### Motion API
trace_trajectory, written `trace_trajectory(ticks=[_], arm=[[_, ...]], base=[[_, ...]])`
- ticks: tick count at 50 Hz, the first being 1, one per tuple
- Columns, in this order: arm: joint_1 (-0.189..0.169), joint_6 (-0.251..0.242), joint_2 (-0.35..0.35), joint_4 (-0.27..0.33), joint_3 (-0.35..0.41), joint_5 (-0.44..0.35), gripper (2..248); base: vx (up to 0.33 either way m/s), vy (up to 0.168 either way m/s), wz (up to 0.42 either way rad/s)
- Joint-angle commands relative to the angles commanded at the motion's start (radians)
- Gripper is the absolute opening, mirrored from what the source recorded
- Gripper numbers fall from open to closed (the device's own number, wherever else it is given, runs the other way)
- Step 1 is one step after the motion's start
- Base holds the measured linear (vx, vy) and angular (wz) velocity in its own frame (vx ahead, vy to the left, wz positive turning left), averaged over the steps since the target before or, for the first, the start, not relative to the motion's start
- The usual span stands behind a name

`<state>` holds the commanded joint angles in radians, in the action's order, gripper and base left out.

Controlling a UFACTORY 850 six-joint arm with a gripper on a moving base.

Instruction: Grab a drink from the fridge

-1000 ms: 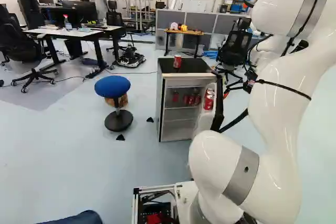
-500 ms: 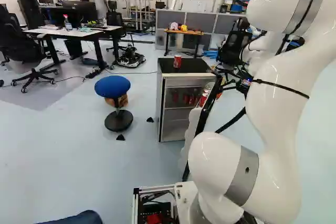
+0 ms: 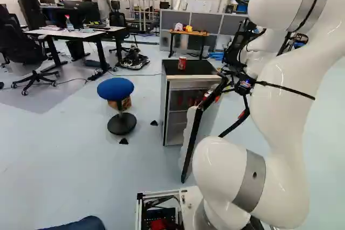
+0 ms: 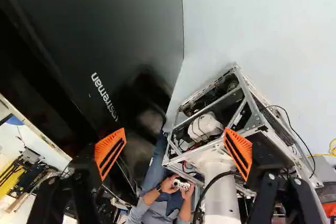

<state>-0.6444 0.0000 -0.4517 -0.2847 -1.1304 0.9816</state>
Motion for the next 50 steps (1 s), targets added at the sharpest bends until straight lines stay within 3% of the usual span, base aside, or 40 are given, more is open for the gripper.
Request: trace_trajectory(ticks=[50], arm=[[0.167, 0.0, 0.053, 0.0, 0.085, -0.167, 247]], base=[[0.0, 0.0, 0.0]])
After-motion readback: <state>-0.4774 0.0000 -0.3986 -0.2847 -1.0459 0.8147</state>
